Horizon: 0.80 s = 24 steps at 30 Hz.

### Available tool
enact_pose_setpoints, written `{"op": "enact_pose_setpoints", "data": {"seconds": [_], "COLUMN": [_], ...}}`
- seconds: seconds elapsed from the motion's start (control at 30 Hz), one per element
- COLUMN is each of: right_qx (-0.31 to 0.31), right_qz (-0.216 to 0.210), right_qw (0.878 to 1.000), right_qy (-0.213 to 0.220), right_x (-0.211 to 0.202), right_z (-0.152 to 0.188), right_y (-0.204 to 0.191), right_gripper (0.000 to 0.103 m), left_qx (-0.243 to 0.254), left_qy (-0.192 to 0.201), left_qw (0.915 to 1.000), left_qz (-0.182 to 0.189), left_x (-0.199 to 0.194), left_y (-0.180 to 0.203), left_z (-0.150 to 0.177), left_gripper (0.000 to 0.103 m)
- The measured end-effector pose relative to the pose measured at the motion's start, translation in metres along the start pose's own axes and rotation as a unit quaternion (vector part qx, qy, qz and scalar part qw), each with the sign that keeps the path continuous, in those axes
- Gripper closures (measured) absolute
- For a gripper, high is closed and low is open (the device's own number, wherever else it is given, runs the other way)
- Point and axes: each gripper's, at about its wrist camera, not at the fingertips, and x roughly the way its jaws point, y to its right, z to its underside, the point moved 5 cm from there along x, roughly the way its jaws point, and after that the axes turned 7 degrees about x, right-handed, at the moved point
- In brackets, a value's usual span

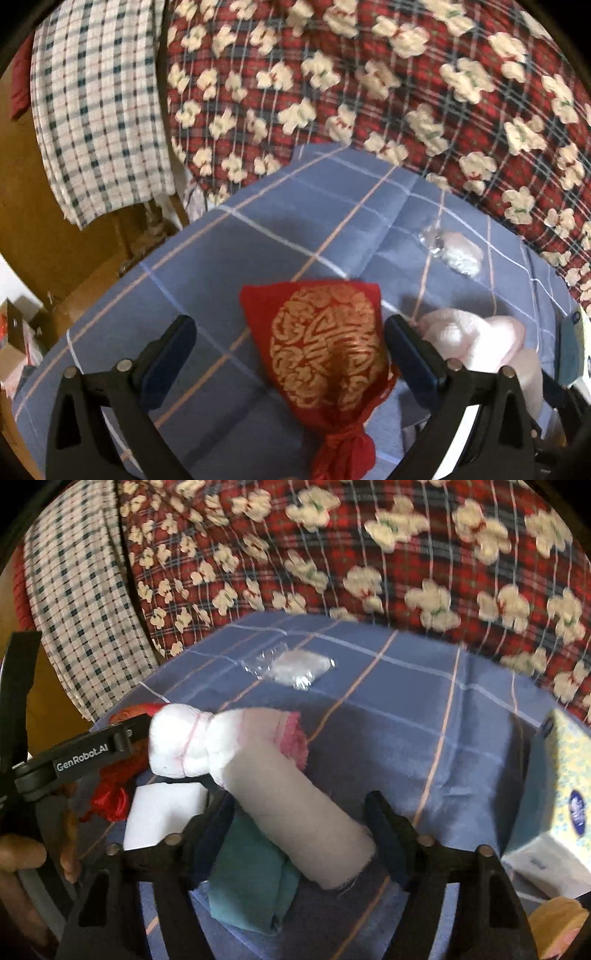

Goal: Organize soft objects
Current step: 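Grasp the red gold-patterned pouch with left tool while right tool grasps white rolled towel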

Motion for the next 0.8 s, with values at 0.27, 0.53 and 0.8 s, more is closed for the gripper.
{"op": "enact_pose_setpoints", "data": {"seconds": [0.27,0.53,0.8], "right_qx": [0.061,0.081,0.077], "right_qz": [-0.043,-0.058,-0.061], "right_qw": [0.997,0.989,0.988], "right_qy": [0.031,0.114,0.123], "right_x": [-0.019,-0.063,-0.068], "right_z": [0.002,0.003,0.003], "right_y": [0.017,0.023,0.024], "right_gripper": [0.056,0.056,0.056], "left_qx": [-0.008,-0.014,-0.018], "left_qy": [-0.052,-0.049,-0.031], "left_qw": [0.9985,0.9987,0.9994], "left_qz": [-0.015,-0.008,0.0], "left_x": [0.017,0.016,0.01], "left_y": [-0.001,-0.001,-0.003], "left_z": [0.008,0.008,0.005], "left_gripper": [0.0,0.0,0.05]}}
